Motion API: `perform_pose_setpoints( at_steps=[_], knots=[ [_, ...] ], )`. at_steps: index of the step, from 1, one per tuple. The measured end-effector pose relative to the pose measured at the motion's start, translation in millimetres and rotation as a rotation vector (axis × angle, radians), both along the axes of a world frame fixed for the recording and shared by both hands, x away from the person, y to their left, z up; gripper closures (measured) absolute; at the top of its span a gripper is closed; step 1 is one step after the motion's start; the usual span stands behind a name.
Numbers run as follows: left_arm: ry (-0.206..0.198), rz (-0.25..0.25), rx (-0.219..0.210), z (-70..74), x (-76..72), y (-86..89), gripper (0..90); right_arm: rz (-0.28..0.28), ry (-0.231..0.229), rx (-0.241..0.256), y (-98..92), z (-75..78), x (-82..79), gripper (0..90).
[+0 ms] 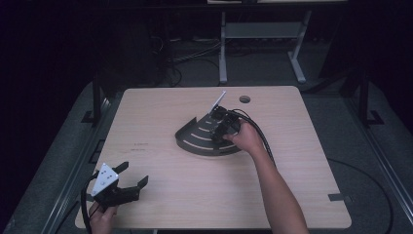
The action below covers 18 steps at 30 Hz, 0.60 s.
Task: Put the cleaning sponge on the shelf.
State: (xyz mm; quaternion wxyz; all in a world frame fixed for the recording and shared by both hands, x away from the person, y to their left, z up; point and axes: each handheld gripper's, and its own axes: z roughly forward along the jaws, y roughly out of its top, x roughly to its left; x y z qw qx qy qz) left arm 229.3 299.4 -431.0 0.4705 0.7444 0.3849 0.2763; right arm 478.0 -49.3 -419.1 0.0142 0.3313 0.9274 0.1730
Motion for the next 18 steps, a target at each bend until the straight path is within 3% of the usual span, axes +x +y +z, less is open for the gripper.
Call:
perform_pose_setpoints(
  at_steps=[18],
  knots=[
    [0.0,0.002,0.0,0.2,0.2,0.7,13.3,-0.025,0.01,0.006,-5.0,-9.7,1.6,32.3]
  ],
)
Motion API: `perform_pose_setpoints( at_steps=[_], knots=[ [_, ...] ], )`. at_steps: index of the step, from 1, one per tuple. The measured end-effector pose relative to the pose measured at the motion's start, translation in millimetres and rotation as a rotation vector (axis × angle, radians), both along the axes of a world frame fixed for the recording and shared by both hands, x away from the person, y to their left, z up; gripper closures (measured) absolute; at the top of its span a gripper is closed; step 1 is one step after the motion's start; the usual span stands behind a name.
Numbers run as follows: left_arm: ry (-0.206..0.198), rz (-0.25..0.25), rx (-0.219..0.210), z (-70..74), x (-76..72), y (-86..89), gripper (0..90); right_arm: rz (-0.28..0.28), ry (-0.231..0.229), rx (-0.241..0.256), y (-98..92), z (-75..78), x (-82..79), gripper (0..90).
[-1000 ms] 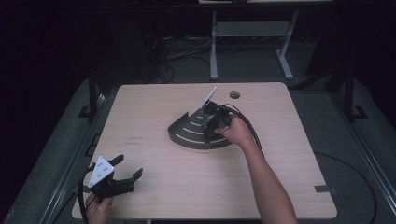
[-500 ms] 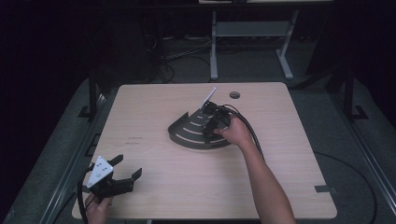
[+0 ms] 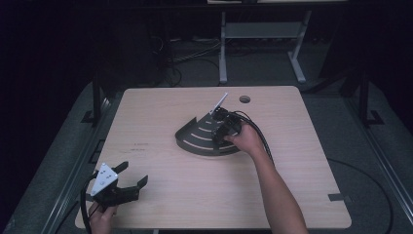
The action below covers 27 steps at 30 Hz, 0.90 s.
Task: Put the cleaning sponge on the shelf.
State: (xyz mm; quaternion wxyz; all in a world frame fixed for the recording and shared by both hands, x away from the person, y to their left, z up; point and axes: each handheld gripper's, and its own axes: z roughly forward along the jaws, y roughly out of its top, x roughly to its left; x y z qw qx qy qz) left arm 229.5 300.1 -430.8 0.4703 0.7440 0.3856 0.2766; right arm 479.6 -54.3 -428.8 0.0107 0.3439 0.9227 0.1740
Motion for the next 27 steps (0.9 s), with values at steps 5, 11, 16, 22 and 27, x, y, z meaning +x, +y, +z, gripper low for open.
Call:
perform_pose_setpoints(
  at_steps=[5,11,16,22,27],
  knots=[
    [0.0,0.001,-0.001,0.0,0.0,0.3,13.3,-0.003,0.0,-0.001,-0.6,-0.7,0.7,32.2],
    [0.0,0.003,-0.005,0.2,-0.3,0.6,13.3,-0.01,0.0,-0.002,-0.4,0.1,0.5,32.1],
    [0.0,0.002,-0.005,0.1,-0.1,0.7,13.2,-0.012,-0.003,-0.002,-1.3,0.8,0.5,31.9],
    [0.0,0.003,-0.005,0.0,0.1,0.9,13.2,-0.018,-0.004,-0.001,-2.6,1.9,1.4,31.9],
    [-0.002,0.005,-0.007,0.2,-0.2,1.1,13.3,-0.017,-0.007,-0.003,-2.2,1.6,2.3,31.8]
  ],
)
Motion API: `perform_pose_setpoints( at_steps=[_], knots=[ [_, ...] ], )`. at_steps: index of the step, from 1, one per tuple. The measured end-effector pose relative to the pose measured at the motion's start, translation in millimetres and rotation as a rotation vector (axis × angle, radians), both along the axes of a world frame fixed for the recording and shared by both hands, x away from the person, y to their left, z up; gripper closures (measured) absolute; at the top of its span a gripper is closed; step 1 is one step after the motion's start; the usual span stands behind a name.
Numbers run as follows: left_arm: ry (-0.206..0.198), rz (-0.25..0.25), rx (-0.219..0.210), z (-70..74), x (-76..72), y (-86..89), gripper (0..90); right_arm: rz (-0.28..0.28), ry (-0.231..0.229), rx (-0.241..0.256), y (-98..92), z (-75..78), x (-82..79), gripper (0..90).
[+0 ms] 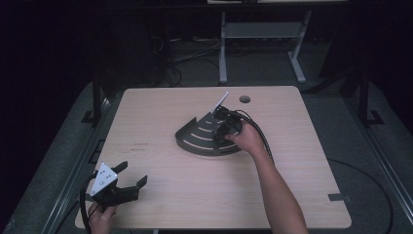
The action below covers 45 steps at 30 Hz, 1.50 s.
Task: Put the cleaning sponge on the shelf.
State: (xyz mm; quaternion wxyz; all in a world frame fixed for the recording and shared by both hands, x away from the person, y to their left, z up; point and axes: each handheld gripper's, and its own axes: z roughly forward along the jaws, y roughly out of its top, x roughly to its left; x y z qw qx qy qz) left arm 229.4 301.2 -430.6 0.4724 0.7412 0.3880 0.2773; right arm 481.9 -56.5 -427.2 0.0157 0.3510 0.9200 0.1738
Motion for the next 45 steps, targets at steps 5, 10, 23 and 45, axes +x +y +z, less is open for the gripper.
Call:
perform_pose_setpoints(
  at_steps=[5,10,23,45],
  knots=[
    [-0.001,0.0,-0.001,0.0,0.0,0.3,13.3,0.002,-0.004,-0.003,0.6,0.3,0.1,31.8],
    [0.0,0.0,-0.002,-0.1,0.1,0.3,13.2,0.001,0.0,-0.001,0.5,-0.7,0.5,31.5],
    [0.001,0.002,-0.001,0.3,0.3,0.6,13.3,0.008,0.012,-0.015,3.9,-5.0,0.1,30.0],
    [0.006,-0.009,0.0,-0.2,2.5,-3.4,13.3,-0.008,-0.003,0.024,-12.0,12.7,-6.2,17.9]
  ],
)
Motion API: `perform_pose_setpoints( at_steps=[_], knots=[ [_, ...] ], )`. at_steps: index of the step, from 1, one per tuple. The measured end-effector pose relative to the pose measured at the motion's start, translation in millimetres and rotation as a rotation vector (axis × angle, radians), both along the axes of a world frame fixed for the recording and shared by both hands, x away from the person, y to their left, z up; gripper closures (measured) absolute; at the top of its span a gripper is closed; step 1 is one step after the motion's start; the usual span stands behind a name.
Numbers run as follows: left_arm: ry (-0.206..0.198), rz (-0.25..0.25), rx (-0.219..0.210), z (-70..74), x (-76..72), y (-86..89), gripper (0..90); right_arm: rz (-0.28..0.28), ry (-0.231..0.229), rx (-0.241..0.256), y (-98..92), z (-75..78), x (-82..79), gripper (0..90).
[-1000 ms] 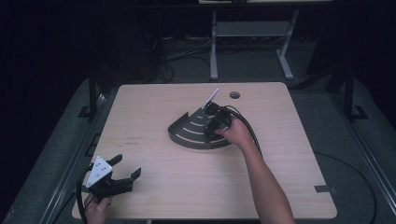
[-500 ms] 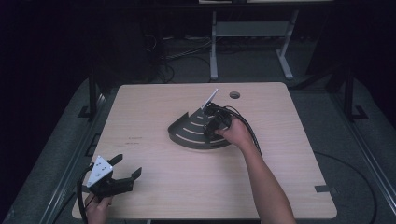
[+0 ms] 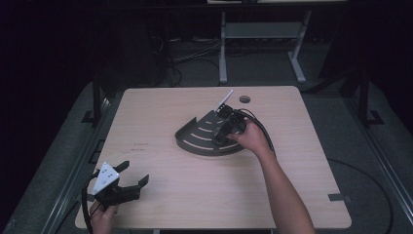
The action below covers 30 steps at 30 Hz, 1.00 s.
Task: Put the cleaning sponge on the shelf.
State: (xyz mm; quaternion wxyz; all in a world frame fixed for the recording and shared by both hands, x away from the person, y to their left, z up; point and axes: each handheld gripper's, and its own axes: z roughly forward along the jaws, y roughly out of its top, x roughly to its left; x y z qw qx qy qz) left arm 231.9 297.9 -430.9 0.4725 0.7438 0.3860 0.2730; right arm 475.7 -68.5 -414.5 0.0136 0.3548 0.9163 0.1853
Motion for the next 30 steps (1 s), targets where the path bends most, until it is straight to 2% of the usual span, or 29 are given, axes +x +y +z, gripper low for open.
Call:
perform_pose_setpoints(
  at_steps=[12,19,25,30],
  knots=[
    [-0.003,0.001,0.002,0.0,-0.8,0.3,13.2,0.003,-0.032,0.042,-13.5,19.9,-15.3,16.8],
    [-0.005,-0.007,0.013,-0.3,-1.0,-1.6,13.3,0.004,-0.032,0.061,-23.0,25.4,-24.2,17.2],
    [-0.002,-0.005,0.006,-0.4,-0.5,-0.8,13.3,-0.003,-0.036,0.067,-35.2,28.8,-31.9,17.2],
    [-0.001,-0.006,0.011,-0.4,-0.5,-1.7,13.3,-0.009,-0.03,0.094,-45.5,31.8,-39.0,17.2]
  ],
)
